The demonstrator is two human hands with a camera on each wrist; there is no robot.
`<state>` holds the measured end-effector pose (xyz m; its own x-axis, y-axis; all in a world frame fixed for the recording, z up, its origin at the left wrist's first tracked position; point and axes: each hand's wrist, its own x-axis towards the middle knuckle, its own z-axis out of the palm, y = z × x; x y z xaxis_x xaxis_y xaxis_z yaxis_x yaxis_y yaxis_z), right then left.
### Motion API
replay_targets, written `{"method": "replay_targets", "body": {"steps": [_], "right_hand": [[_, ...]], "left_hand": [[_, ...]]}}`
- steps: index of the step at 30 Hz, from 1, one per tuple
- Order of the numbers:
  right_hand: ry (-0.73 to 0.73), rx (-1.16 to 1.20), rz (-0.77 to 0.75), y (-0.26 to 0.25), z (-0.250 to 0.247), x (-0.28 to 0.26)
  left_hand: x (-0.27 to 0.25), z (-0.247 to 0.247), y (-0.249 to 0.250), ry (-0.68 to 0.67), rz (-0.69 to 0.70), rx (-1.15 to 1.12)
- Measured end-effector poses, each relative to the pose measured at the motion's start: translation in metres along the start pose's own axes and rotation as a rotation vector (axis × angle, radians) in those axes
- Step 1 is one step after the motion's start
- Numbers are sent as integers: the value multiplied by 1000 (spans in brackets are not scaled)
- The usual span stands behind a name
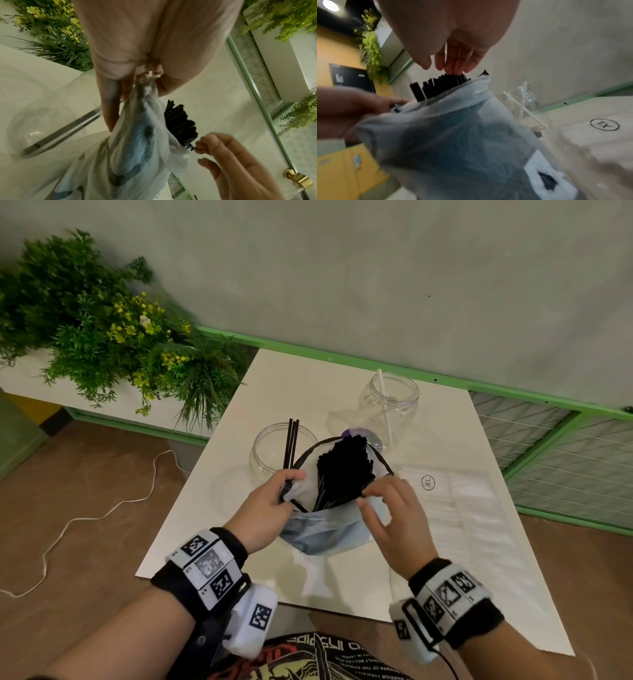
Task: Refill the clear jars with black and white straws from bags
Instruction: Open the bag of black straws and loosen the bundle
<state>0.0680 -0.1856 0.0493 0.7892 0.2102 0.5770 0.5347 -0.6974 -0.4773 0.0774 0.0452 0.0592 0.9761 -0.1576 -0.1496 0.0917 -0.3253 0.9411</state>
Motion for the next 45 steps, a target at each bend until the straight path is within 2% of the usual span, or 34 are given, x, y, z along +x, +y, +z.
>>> {"method": "replay_targets", "body": {"steps": [4,7,9,11,13,15,18,21,24,27,31,34,40,45], "right_hand": [[-191,-188,-49,3,12,-15],[-261,-333,-49,0,18,-10],[-349,-408,8,-4,22,-5],[-454,-466,72,-5,27,1],[-512,-424,138,-3,30,6],[-473,-329,180,-2,30,8],[-336,-189,185,-1,25,4],[-377,66,206,-4,21,-4],[-365,257,326,-6,17,-7],[-350,184,407,-5,15,0],[-422,-47,314,-7,20,7],[-419,-178,328,-12,26,11],[-399,-91,408,-15,37,15],[-351,-96,350,-14,39,15]], "left_hand": [[4,1,-1,-36,14,38],[-1,2,2,-198,-14,37],[-3,5,4,-279,28,112],[-5,9,6,-289,62,148],[-4,9,5,-223,68,187],[-3,7,5,-156,59,203],[-3,4,6,-85,74,153],[-3,5,6,-34,75,125],[-2,7,0,-8,73,67],[-2,10,2,-3,85,44],[-3,13,9,-66,87,6],[-7,16,12,-131,90,-21],[-6,15,16,-170,60,-71],[-4,16,16,-107,29,-124]]}}
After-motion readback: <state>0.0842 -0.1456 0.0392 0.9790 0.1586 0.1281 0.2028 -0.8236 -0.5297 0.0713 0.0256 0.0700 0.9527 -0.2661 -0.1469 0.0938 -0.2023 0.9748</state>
